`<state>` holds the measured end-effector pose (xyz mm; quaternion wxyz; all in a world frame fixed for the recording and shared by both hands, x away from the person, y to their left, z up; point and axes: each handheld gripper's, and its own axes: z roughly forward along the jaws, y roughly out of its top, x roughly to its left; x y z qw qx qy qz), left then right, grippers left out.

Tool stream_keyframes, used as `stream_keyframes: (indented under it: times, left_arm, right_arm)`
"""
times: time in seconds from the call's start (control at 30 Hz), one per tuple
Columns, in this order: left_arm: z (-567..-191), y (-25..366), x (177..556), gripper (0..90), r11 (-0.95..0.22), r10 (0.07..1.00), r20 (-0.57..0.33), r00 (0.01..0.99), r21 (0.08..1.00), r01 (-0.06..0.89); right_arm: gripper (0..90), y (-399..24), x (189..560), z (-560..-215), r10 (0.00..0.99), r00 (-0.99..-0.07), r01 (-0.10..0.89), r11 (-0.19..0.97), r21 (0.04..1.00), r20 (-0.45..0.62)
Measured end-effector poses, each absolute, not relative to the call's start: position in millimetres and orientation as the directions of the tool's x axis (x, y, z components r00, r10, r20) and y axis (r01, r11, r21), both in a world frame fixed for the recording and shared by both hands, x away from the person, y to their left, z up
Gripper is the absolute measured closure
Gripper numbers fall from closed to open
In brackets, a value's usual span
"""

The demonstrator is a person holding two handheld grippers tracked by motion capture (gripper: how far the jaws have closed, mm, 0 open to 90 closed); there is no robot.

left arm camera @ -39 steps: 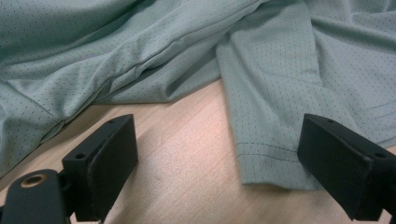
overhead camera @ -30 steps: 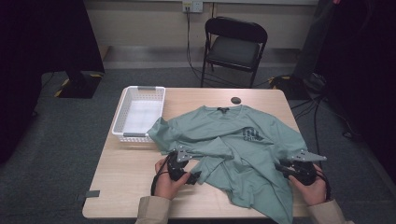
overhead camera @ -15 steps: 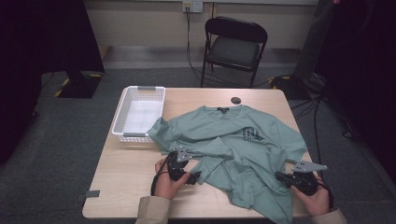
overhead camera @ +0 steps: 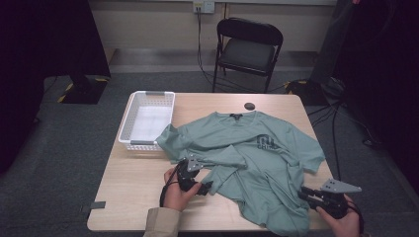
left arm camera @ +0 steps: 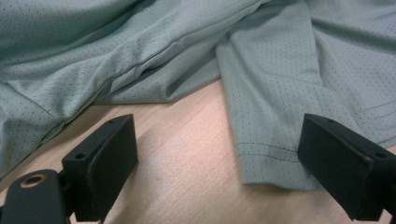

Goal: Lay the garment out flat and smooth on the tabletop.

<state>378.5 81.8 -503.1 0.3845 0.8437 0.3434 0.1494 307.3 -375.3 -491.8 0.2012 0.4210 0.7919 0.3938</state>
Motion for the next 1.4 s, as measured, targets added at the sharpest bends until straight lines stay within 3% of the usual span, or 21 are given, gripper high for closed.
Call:
stream_keyframes:
  times: [0.17, 0.27, 0.37, 0.47, 0.9, 0.97, 1.03, 1.17, 1.4]
  left_arm:
    - [-503, 82, 378, 11.8, -0.468, 0.694, -0.012, 0.72, 0.751, 0.465]
    - [-503, 82, 378, 11.8, -0.468, 0.694, -0.013, 0.72, 0.752, 0.465]
    - [-503, 82, 378, 11.8, -0.468, 0.694, -0.012, 0.719, 0.752, 0.465]
    - [-503, 82, 378, 11.8, -0.468, 0.694, -0.013, 0.719, 0.752, 0.465]
    - [-503, 82, 379, 11.8, -0.469, 0.694, -0.012, 0.72, 0.751, 0.464]
    - [-503, 82, 379, 11.8, -0.468, 0.694, -0.013, 0.72, 0.751, 0.465]
    - [-503, 82, 379, 11.8, -0.468, 0.694, -0.013, 0.72, 0.752, 0.465]
    - [-503, 82, 379, 11.8, -0.468, 0.694, -0.013, 0.72, 0.752, 0.465]
    - [-503, 82, 378, 11.8, -0.468, 0.694, -0.013, 0.72, 0.752, 0.465]
  right_arm:
    - [70.9, -383, 335, -494, 0.875, -0.484, 0.547, 0.292, 0.784, 0.013]
    - [71.3, -380, 345, -498, 0.876, -0.482, 0.564, 0.29, 0.774, 0.023]
    - [83.7, -378, 348, -500, 0.867, -0.498, 0.565, 0.303, 0.767, 0.024]
    - [89.2, -378, 345, -499, 0.85, -0.526, 0.559, 0.321, 0.764, 0.027]
    - [89.3, -389, 296, -499, 0.81, -0.584, 0.547, 0.346, 0.763, 0.052]
    - [86.8, -390, 293, -500, 0.812, -0.581, 0.545, 0.345, 0.765, 0.048]
    - [75.7, -391, 293, -498, 0.828, -0.56, 0.54, 0.337, 0.771, 0.031]
    - [63.6, -386, 299, -490, 0.829, -0.56, 0.498, 0.324, 0.804, 0.012]
    - [60.6, -345, 320, -486, 0.769, -0.64, 0.452, 0.377, 0.808, -0.001]
